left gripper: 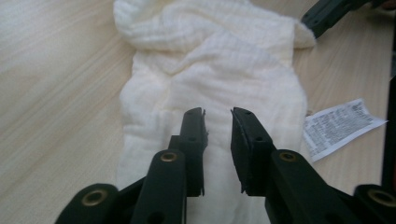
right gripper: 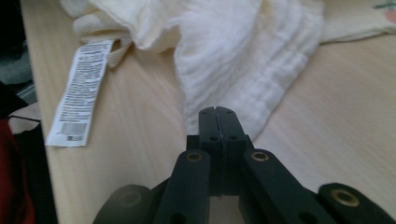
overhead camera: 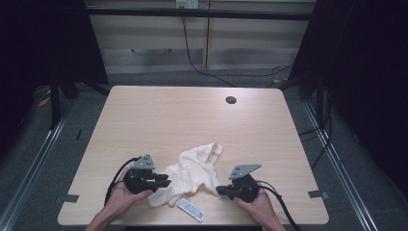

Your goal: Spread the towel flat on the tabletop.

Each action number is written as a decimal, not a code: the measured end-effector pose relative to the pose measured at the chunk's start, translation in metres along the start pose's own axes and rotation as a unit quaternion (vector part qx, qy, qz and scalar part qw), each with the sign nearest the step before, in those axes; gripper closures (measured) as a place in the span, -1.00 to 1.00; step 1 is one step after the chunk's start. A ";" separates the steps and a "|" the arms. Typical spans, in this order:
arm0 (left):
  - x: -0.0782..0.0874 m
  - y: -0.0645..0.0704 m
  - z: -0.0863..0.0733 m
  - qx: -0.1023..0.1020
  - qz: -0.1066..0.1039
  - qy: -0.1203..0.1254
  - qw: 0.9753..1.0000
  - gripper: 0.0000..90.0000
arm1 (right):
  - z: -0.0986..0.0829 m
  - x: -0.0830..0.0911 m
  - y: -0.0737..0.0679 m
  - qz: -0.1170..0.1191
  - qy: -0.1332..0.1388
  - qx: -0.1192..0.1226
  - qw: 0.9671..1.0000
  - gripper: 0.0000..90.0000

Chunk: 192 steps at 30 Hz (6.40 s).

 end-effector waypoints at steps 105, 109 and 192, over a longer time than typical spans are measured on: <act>0.092 -0.042 0.026 0.015 0.039 0.178 0.983 0.97 | 0.088 0.083 0.064 -0.069 0.172 -0.014 0.983 1.00; 0.105 -0.042 0.041 0.008 0.048 0.197 0.979 0.97 | 0.096 0.102 0.061 -0.075 0.189 -0.008 0.979 1.00; 0.064 -0.103 0.107 0.073 0.048 0.133 0.987 0.96 | 0.114 0.106 0.133 -0.110 0.184 -0.076 0.974 1.00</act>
Point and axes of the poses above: each handheld gripper's, and its own axes: x roughly backward along the jaws, z roughly out of its top, y roughly to its right, the point moved 4 cm from there along -x, roughly forward along the jaws, and after that the axes turned 10 degrees about -y, right-handed, at the moved point
